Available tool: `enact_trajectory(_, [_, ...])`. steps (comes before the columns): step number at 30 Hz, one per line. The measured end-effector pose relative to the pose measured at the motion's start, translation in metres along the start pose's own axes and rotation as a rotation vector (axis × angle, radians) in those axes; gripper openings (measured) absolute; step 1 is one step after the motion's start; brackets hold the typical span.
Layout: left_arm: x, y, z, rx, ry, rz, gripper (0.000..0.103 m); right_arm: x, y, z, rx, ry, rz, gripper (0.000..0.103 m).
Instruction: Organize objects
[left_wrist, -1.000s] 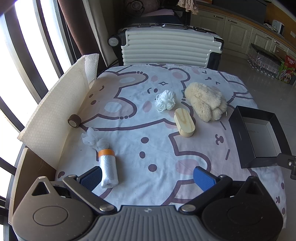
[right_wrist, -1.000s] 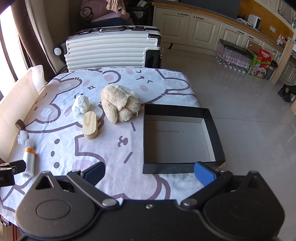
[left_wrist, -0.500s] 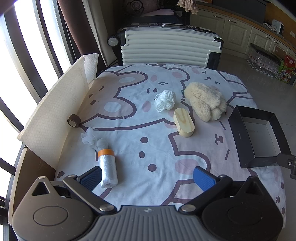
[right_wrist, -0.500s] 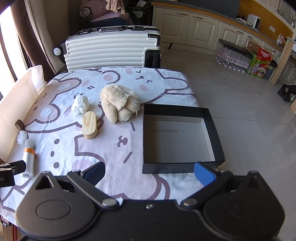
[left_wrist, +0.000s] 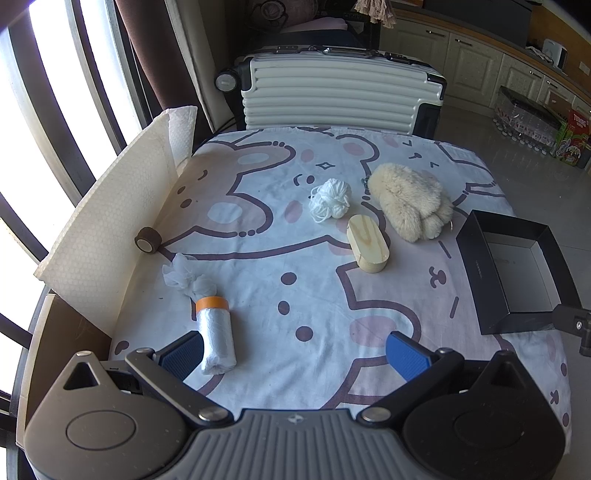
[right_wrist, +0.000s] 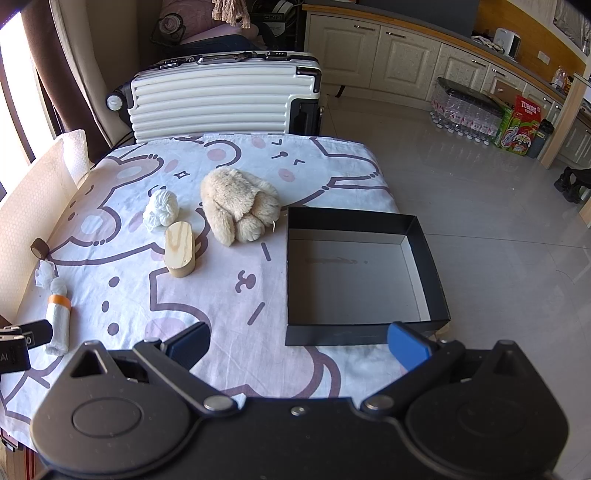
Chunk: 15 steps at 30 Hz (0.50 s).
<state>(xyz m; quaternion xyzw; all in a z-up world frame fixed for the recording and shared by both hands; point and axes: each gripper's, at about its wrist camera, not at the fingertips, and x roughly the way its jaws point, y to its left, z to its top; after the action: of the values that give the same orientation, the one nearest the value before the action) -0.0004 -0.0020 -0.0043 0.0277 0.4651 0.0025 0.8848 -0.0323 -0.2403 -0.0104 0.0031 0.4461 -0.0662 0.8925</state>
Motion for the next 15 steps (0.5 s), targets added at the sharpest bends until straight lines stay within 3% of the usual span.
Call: enact_trajectory(15, [0.0009, -0.0031, -0.0037, 0.002, 0.0, -0.001, 0.103, -0.0001, 0.0005, -0.0006, -0.002, -0.004, 0.001, 0.103])
